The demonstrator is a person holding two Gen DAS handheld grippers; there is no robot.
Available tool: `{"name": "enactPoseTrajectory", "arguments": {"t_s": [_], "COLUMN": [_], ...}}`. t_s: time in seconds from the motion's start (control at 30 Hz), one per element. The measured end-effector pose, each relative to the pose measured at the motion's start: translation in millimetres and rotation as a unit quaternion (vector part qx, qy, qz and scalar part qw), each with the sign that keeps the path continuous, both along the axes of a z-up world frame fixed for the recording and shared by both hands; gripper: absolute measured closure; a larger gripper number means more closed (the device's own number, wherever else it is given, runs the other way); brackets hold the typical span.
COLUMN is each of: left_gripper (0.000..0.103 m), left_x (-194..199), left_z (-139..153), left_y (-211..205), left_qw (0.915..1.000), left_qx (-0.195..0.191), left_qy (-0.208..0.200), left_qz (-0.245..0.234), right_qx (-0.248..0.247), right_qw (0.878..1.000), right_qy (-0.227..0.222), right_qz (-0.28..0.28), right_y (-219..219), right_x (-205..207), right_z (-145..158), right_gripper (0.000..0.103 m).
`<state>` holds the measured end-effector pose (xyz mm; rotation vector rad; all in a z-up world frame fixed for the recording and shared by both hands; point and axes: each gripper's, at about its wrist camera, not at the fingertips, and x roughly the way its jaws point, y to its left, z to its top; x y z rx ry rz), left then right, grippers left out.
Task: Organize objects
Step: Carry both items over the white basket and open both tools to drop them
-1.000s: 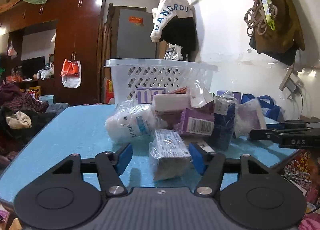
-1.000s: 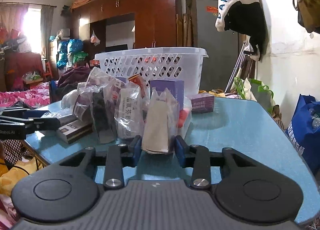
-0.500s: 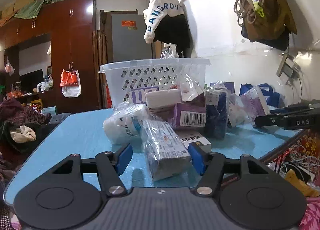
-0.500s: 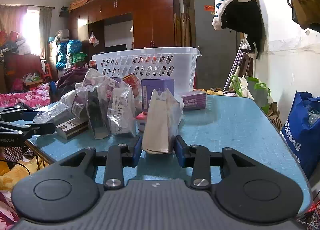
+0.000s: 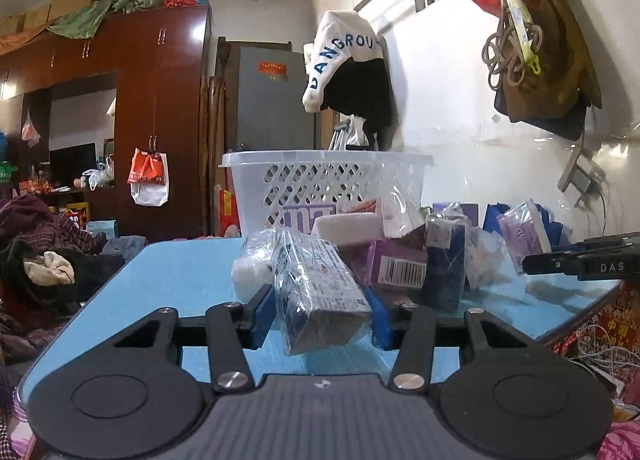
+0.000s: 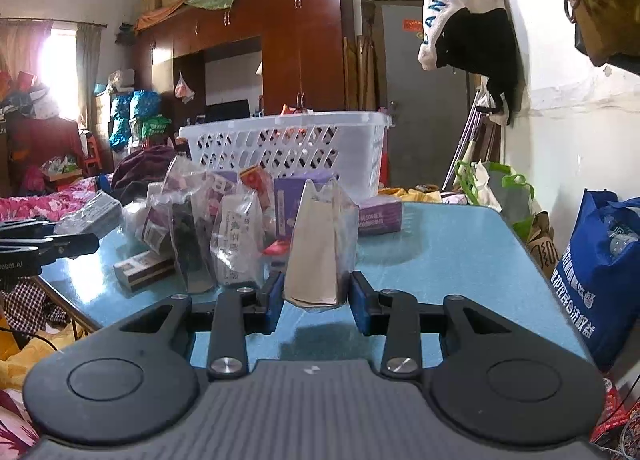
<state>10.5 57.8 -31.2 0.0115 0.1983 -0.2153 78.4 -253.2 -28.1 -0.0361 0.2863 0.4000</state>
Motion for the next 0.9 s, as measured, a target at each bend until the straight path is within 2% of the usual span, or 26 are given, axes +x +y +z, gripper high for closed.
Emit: {"name": "enactPoseTrajectory", "arguments": {"t_s": [0.13, 0.3, 0.5, 0.6, 0.7, 0.8, 0.9], "left_gripper": [0.05, 0.05, 0.05, 0.05, 0.05, 0.05, 0.05], "left_x": [1, 12, 68, 114, 171, 212, 231], "left_z": [5, 26, 88, 118, 137, 136, 127], "left_y": [5, 11, 7, 0, -6, -10, -12], "left_qw": [0.9999, 0.9986, 0.9975, 0.9981, 0.9979, 0.9978, 0.9967], "left_qx": [-0.013, -0.046, -0.051, -0.05, -0.058, -0.049, -0.043], "left_qy": [-0.01, -0.025, -0.046, -0.03, 0.008, 0.043, 0.069], "left_qz": [0.003, -0.002, -0.015, -0.021, -0.026, -0.009, 0.002], "right_qx": [0.007, 0.007, -0.003, -0.017, -0.043, -0.046, -0.064], "right_qw": [1.0, 1.0, 0.999, 0.999, 0.999, 0.999, 0.998], "right_qy": [-0.006, -0.027, -0.046, -0.029, -0.006, 0.026, 0.024], "right_qz": [-0.001, 0.007, 0.017, 0.015, -0.015, -0.009, -0.008], "right_y": [-3, 3, 34, 54, 73, 83, 89], "right_x": [2, 20, 80, 125, 171, 196, 201], "right_z": [8, 37, 97, 113, 117, 109, 98], "right_gripper": [0.064, 0.064, 0.064, 0.065, 0.065, 0.065, 0.064]}}
